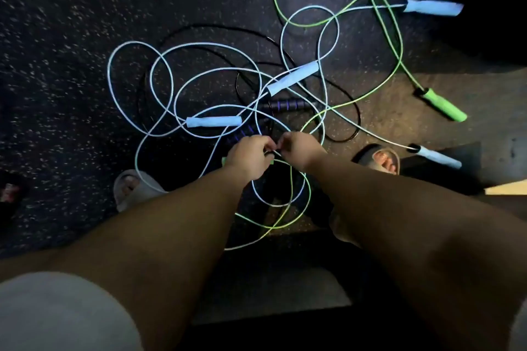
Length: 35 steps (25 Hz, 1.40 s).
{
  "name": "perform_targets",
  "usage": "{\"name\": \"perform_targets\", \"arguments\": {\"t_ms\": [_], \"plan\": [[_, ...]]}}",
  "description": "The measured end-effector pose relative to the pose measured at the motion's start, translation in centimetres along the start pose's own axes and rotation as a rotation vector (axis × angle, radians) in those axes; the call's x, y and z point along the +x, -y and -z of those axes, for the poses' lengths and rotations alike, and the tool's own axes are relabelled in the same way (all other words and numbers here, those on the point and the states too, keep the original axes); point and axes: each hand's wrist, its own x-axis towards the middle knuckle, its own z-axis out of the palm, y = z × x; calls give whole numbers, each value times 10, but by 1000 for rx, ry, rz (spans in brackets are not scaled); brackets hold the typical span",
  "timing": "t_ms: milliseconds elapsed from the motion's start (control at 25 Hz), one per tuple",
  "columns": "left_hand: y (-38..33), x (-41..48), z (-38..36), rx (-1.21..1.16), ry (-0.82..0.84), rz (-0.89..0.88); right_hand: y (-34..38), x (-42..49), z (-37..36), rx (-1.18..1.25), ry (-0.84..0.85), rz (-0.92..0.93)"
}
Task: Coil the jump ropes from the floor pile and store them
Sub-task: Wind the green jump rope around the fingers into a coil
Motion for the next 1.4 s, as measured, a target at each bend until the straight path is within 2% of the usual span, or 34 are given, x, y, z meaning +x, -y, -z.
{"name": "perform_targets", "arguments": {"t_ms": [200,280,360,520,720,800,880,960,1080,1200,1400], "plan": [[6,25,-31,484,14,-161,-23,25,-16,-252,76,37],[2,25,-40,608,-29,-177,-24,25,-15,-264,55,49],[0,20,-45,616,-43,-197,-26,20,-15,-280,71,54],[-2,12,-18,343,18,-164,-20,9,0,-289,112,113],[-18,-26,45,95,-171,-146,1,-18,37,-305,116,129],[-32,-45,70,31,-219,-82,16,-39,57,-299,75,158],[-48,-66,96,-82,-199,-49,36,-61,77,-293,-36,226],[-67,-86,128,-205,-204,-70,64,-83,100,-136,-214,307],[-108,-133,186,-192,-308,-145,117,-131,141,170,-461,437],[-145,-180,240,-234,-384,-248,155,-175,175,278,-466,536],[-180,-233,269,-642,-408,-426,175,-205,204,194,-446,711]]}}
